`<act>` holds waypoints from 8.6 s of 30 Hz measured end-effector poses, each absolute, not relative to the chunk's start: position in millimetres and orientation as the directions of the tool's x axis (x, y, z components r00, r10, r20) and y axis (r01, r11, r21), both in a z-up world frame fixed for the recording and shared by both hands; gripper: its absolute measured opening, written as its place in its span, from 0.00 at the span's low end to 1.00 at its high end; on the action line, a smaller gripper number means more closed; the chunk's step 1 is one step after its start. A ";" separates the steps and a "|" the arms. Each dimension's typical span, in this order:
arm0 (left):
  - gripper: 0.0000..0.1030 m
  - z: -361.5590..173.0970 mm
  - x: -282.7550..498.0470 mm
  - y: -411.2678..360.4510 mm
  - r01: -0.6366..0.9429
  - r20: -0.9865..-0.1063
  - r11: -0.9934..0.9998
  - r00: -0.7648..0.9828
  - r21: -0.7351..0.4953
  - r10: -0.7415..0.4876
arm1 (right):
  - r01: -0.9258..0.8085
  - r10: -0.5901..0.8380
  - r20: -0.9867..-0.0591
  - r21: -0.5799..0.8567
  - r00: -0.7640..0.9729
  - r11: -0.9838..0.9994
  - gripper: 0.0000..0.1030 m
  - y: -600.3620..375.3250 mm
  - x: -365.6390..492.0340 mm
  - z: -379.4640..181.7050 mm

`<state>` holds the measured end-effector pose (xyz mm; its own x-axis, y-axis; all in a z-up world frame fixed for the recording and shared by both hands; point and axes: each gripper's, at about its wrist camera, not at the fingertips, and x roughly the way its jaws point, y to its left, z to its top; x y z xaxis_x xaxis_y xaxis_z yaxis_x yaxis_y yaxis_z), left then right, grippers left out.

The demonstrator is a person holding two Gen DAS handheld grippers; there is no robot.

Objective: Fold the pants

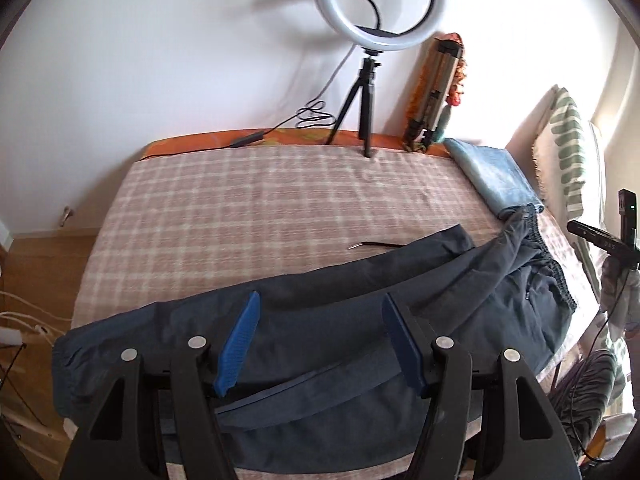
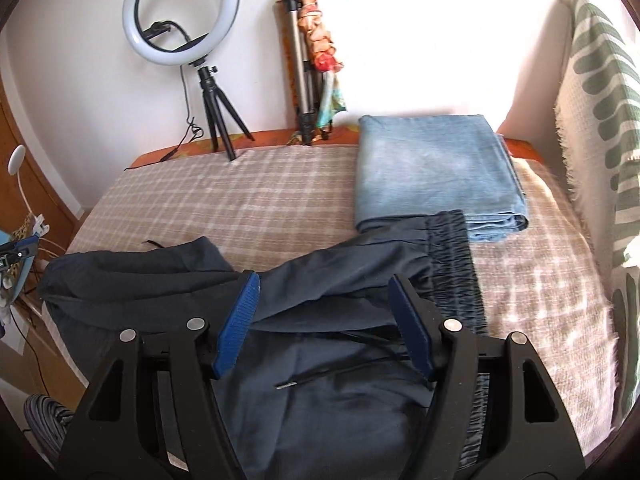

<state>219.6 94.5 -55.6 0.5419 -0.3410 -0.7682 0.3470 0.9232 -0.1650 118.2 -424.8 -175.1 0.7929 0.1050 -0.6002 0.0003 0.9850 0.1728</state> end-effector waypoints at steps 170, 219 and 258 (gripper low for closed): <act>0.23 -226.2 169.5 410.9 -0.525 -0.882 0.773 0.462 -0.356 -0.092 | -0.661 0.354 -0.776 -0.107 0.523 0.743 0.46 -187.6 51.8 -273.5; 0.29 -188.9 126.5 40.9 0.536 -0.906 0.804 0.157 -0.255 -0.392 | -0.473 0.305 -0.813 0.042 0.496 0.880 0.07 -215.7 298.9 -262.5; 0.48 -191.3 102.8 357.5 -0.353 -0.769 0.760 0.570 -0.546 -0.288 | -0.677 0.478 -0.698 -0.014 0.534 0.736 0.64 -114.0 109.9 -224.7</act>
